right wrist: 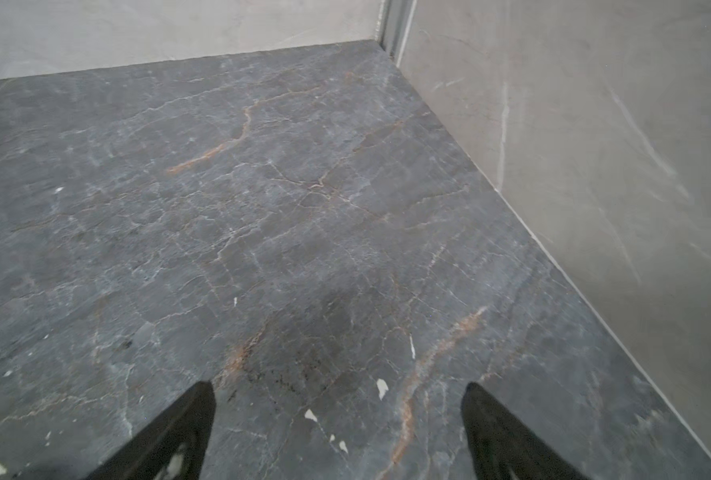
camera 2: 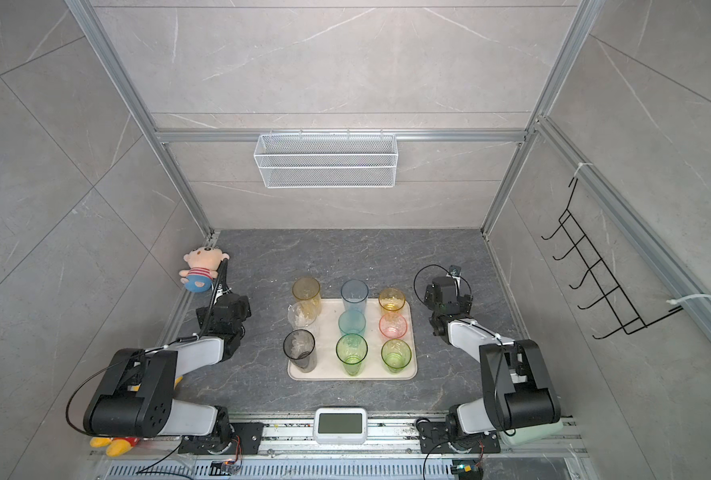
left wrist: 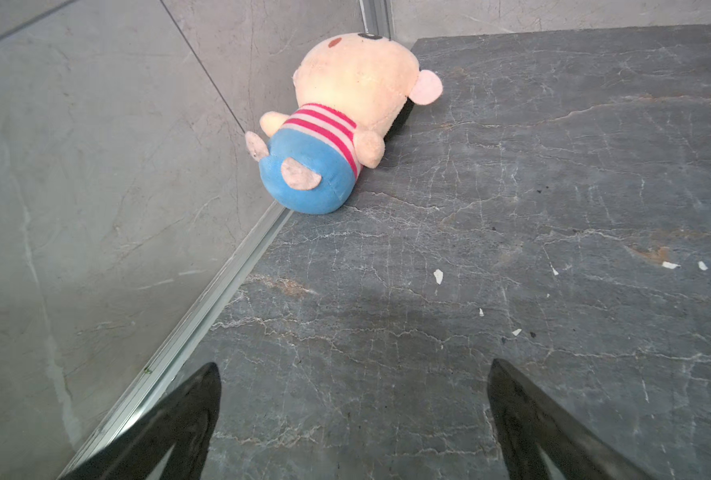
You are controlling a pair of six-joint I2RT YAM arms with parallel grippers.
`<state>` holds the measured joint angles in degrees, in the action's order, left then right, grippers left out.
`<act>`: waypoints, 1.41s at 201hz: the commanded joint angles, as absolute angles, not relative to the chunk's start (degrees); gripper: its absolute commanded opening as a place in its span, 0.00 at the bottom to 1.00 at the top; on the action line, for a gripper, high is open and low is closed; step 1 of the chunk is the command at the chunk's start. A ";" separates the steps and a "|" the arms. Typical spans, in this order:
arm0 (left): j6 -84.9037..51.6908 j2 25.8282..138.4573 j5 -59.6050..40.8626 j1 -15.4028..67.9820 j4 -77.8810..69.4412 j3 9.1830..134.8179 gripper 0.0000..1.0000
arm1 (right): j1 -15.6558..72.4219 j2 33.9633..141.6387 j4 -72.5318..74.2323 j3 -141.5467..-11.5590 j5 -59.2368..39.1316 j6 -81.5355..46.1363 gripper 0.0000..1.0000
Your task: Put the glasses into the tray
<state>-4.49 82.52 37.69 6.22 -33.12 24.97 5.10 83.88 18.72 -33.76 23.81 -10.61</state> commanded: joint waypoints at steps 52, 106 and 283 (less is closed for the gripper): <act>-1.14 83.44 31.21 5.36 -44.32 22.79 1.00 | 3.75 83.54 42.69 -22.84 7.43 -3.31 0.99; -0.08 83.59 28.38 5.36 -45.64 22.12 0.99 | 3.79 86.29 51.57 -19.59 5.10 -2.42 0.99; -0.89 86.13 9.75 -1.29 -49.75 20.12 1.00 | 4.68 86.30 50.62 -20.13 6.71 -1.73 0.99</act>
